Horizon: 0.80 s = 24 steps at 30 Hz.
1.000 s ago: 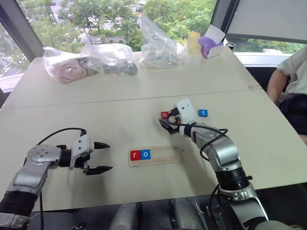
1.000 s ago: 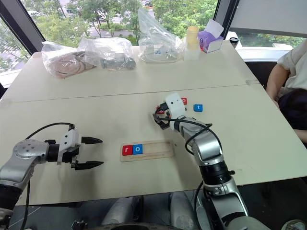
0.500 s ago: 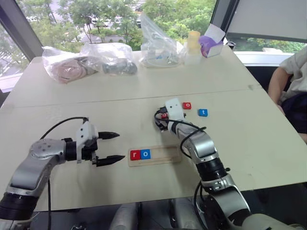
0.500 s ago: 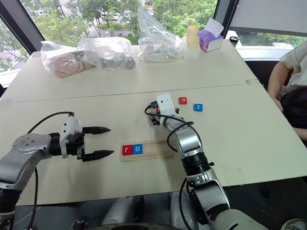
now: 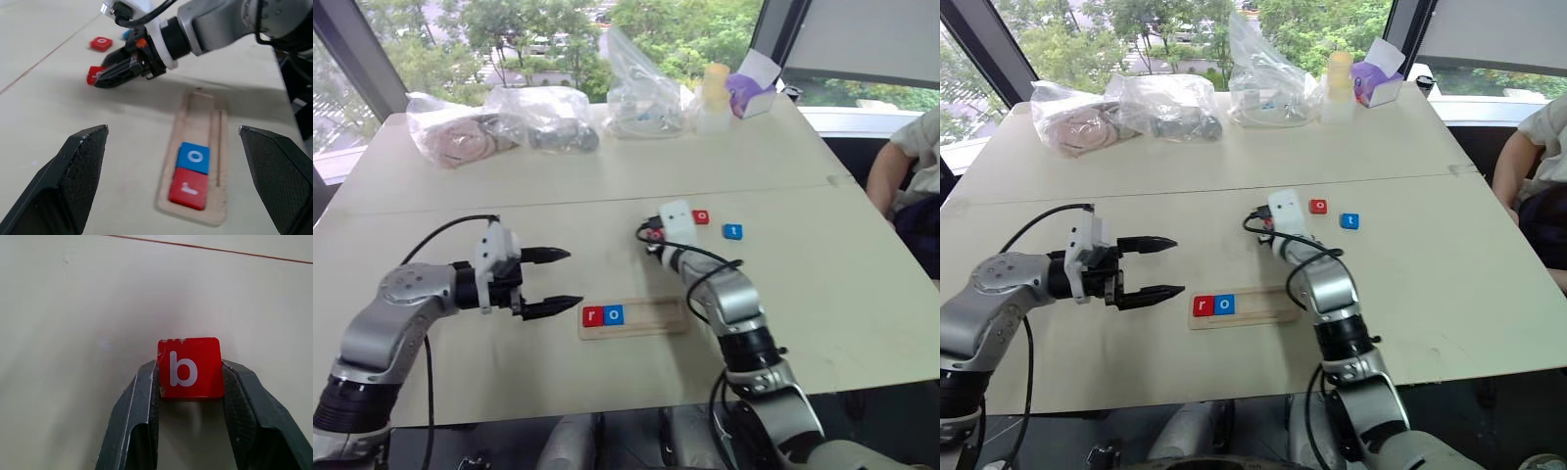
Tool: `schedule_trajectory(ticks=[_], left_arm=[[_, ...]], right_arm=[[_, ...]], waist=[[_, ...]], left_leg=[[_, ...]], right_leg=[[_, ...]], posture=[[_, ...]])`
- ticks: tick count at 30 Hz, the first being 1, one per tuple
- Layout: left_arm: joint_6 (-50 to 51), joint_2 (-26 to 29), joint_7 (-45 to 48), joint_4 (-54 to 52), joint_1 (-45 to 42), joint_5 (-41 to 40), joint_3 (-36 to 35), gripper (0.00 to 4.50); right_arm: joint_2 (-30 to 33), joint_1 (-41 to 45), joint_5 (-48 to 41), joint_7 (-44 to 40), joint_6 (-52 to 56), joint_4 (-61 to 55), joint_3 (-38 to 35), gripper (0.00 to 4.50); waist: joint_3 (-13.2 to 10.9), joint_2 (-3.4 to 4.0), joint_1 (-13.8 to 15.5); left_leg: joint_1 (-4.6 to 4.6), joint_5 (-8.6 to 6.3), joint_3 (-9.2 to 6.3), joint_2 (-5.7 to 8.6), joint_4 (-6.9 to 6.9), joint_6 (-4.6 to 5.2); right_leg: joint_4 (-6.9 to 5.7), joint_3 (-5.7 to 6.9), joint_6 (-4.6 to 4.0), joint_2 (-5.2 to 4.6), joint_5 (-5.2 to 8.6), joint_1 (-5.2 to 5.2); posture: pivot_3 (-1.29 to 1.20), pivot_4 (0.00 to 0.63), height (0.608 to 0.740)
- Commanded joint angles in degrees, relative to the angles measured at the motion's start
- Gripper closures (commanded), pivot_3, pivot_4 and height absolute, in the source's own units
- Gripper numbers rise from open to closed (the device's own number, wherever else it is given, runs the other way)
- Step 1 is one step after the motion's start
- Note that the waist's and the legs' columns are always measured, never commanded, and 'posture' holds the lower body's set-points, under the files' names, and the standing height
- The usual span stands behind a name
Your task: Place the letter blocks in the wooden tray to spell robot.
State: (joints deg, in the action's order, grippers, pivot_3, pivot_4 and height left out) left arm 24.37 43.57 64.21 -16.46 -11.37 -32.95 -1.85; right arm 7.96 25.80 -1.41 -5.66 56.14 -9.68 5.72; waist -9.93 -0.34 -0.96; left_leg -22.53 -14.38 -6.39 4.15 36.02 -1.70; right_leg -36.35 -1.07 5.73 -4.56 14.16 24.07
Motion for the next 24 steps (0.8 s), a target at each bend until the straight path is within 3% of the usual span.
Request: schedule_trajectory(ticks=[1,8,16,19,23,24], left_arm=[[-1.00,-0.09,0.88,-1.55,0.26,0.30,0.62,0.00],[-3.43,-0.40,3.69,0.32,-1.06,1.71,2.74,0.00],[-5.02,-2.06,5.21,3.68,-4.22,3.65,4.56,0.00],[-5.19,-2.26,5.32,4.03,-4.67,4.00,4.75,0.00],[-5.24,-2.41,5.34,4.46,-5.08,4.36,4.74,0.00],[-5.30,-2.48,5.36,4.67,-5.26,4.49,4.79,0.00]], right_arm=[[4.09,-5.40,-1.67,-2.42,9.29,-15.55,-2.07,3.34],[7.90,-20.53,-6.06,-6.50,30.64,-40.82,-10.32,3.34],[5.56,-22.75,-7.42,-6.63,36.36,-44.54,-13.47,3.34],[7.99,-21.58,-8.73,-8.58,36.19,-44.56,-13.84,1.98],[21.31,-19.45,-13.15,-18.39,27.01,-42.21,-13.57,0.03],[25.40,-19.01,-14.90,-22.65,23.17,-40.87,-13.96,0.03]], waist=[[0.00,0.00,0.16],[-0.01,0.00,0.17],[-0.01,-0.02,0.17],[-0.02,-0.02,0.11],[-0.06,0.01,0.16],[-0.08,-0.03,0.15]], left_leg=[[-0.01,-0.01,-0.01,0.00,0.00,0.02],[0.02,-0.02,-0.04,-0.12,-0.01,0.03],[0.10,-0.01,0.02,-0.11,0.14,0.04],[0.10,-0.01,0.03,-0.08,0.12,0.04],[0.07,-0.01,0.06,-0.05,0.13,0.04],[0.08,-0.01,0.08,-0.04,0.13,0.05]], right_leg=[[0.02,0.01,0.02,0.00,0.02,0.00],[0.00,0.03,0.01,0.02,0.05,-0.02],[0.02,0.02,-0.09,0.04,0.13,-0.18],[0.07,0.02,0.07,0.03,0.09,-0.18],[0.14,0.04,0.07,0.00,0.09,-0.20],[0.17,0.03,0.07,-0.01,0.09,-0.23]], posture=[[0.00,0.150,0.740],[0.00,0.150,0.740],[0.00,0.150,0.740],[0.00,0.150,0.740],[0.00,0.150,0.740],[0.00,0.150,0.740]])
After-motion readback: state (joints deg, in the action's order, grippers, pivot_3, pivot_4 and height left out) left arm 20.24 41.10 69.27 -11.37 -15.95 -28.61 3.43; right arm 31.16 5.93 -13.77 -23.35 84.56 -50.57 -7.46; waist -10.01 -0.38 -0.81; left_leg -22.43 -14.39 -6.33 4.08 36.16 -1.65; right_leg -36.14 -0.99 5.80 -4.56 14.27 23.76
